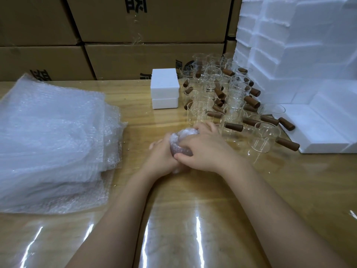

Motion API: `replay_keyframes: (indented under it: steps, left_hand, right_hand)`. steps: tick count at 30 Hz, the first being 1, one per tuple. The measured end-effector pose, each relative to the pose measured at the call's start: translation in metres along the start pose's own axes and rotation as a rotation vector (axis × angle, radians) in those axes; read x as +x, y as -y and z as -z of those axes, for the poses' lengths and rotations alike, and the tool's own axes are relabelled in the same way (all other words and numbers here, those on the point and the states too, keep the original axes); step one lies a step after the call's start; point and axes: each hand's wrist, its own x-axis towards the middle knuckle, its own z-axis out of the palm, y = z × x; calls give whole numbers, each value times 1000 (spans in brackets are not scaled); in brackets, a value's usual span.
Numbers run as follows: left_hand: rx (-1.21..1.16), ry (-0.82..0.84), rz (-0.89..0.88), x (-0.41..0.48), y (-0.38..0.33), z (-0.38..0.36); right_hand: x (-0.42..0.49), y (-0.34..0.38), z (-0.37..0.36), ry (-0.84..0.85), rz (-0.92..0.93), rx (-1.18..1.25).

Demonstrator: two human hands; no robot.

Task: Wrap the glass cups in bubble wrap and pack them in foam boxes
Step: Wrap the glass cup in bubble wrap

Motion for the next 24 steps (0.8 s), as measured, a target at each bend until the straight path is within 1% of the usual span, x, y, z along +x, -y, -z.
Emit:
replay_keyframes:
  steps: [1,2,3,5,6,8,10,13,14,17,20,24]
  left_hand:
    - [24,7,-9,1,2,-1]
    - [42,16,-27,2,3,-1]
    - [40,16,-47,3,4,-2]
    - [-5,-2,-61,3,4,-3]
    - [-9,-5,-61,3,5,-3]
    - [46,24,-64,5,7,-3]
    - [77,45,-58,6,8,-3]
    - [34,11,-47,5,6,-5]
    - [11,-3,-50,4,5,-5]
    - [-82,-52,-102,-2,5,-6]
    - [-185,-67,-151,-6,5,-5]
    - [-117,-83,-129,-9,-2,-4]
  right_hand:
    - [0,1,6,0,-13,39]
    - [0,2,12,-45,-26,59]
    - [1,3,17,-137,-26,57]
    - [2,6,24,-333,30,71]
    - [2,7,25,-364,71,101]
    - [3,10,21,-296,147,134]
    - [5,11,8,-220,151,168]
    - [8,10,-10,-209,39,328]
    - [9,10,-15,-201,10,347]
    - [10,10,-24,-182,1,267]
    - [8,12,-18,-146,49,155]
    - [6,15,-12,-45,76,52]
